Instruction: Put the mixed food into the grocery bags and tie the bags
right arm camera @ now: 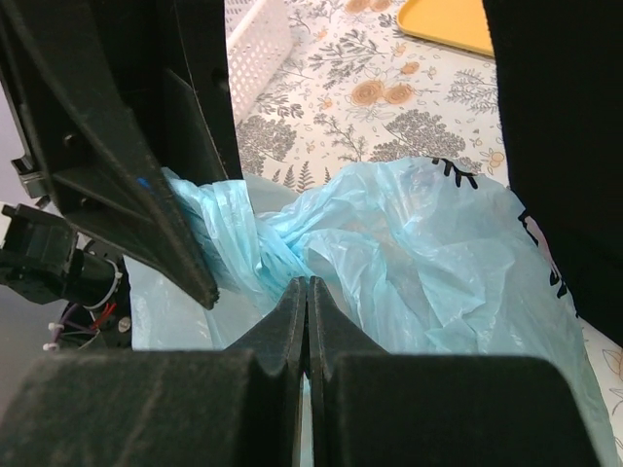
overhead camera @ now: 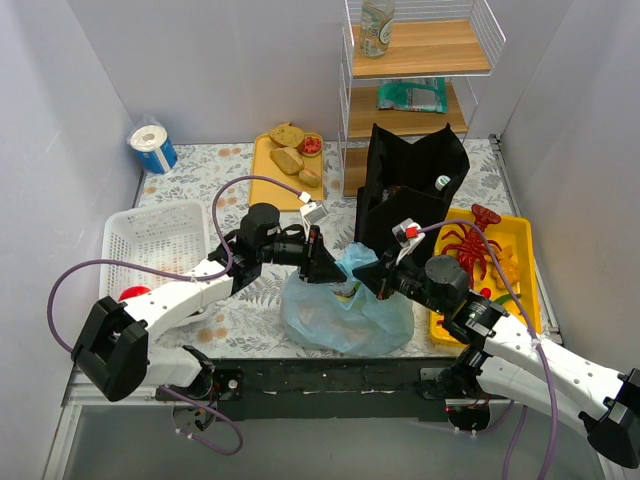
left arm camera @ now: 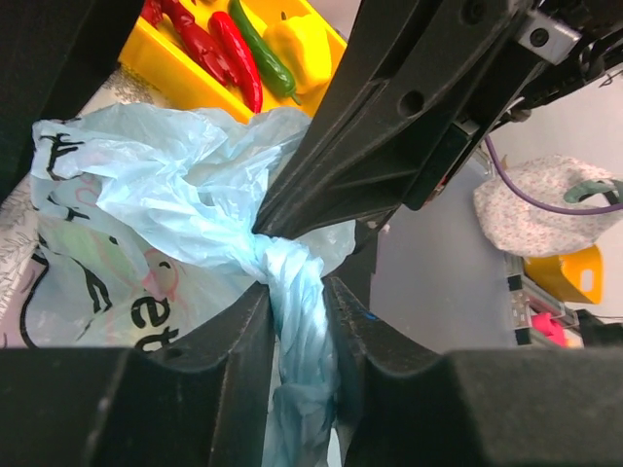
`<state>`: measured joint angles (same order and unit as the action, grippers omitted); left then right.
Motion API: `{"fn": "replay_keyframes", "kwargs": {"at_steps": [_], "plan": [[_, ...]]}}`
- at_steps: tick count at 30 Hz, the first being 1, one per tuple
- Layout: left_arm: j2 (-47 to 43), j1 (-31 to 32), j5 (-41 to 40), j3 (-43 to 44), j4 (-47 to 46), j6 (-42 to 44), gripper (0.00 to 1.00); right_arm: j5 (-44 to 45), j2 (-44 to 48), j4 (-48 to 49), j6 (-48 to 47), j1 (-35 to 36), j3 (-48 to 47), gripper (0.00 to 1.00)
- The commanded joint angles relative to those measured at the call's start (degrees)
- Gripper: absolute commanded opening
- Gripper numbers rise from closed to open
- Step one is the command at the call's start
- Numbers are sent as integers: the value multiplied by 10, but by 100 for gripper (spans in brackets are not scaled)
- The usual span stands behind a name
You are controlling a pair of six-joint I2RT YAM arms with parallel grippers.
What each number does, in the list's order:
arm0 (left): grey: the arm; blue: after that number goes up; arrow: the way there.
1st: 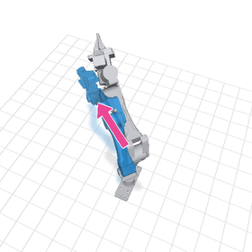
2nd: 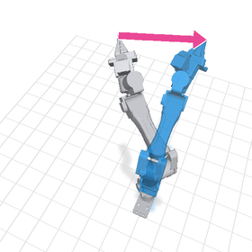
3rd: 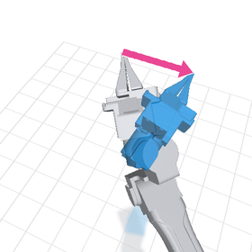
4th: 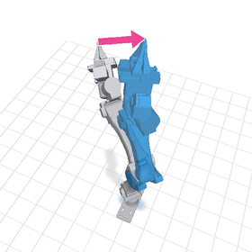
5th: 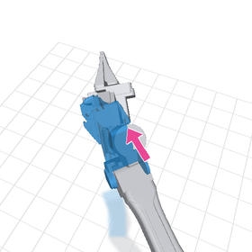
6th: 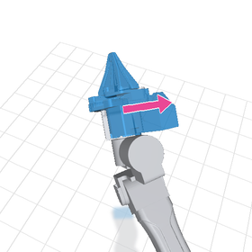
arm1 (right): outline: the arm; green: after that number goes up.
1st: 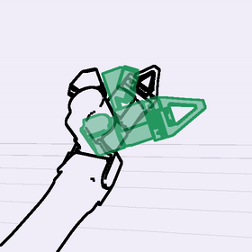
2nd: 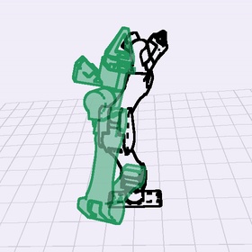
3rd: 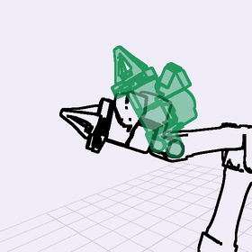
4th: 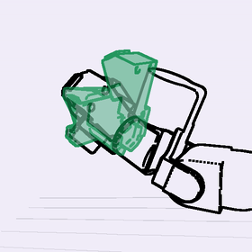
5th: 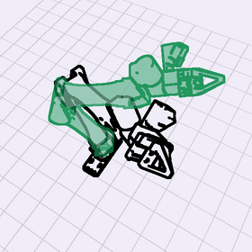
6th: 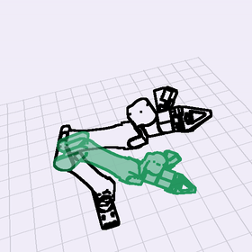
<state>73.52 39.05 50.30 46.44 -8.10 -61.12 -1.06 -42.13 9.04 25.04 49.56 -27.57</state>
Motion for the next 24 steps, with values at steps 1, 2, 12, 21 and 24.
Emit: {"fn": "replay_keyframes", "kwargs": {"at_steps": [1,2,12,21,24], "plan": [[0,-4,23,6,-40,-22,28,14,-14,12,-11,3,5,1],[3,-4,22,6,-41,-23,30,14,-17,17,-11,4,5,1],[19,-4,-13,8,-33,-35,40,14,-24,36,-17,20,2,1],[29,-4,-38,4,-49,-53,42,14,-27,45,-23,36,3,1],[29,-4,-35,3,-54,-57,36,14,-30,44,-23,40,3,1]]}}
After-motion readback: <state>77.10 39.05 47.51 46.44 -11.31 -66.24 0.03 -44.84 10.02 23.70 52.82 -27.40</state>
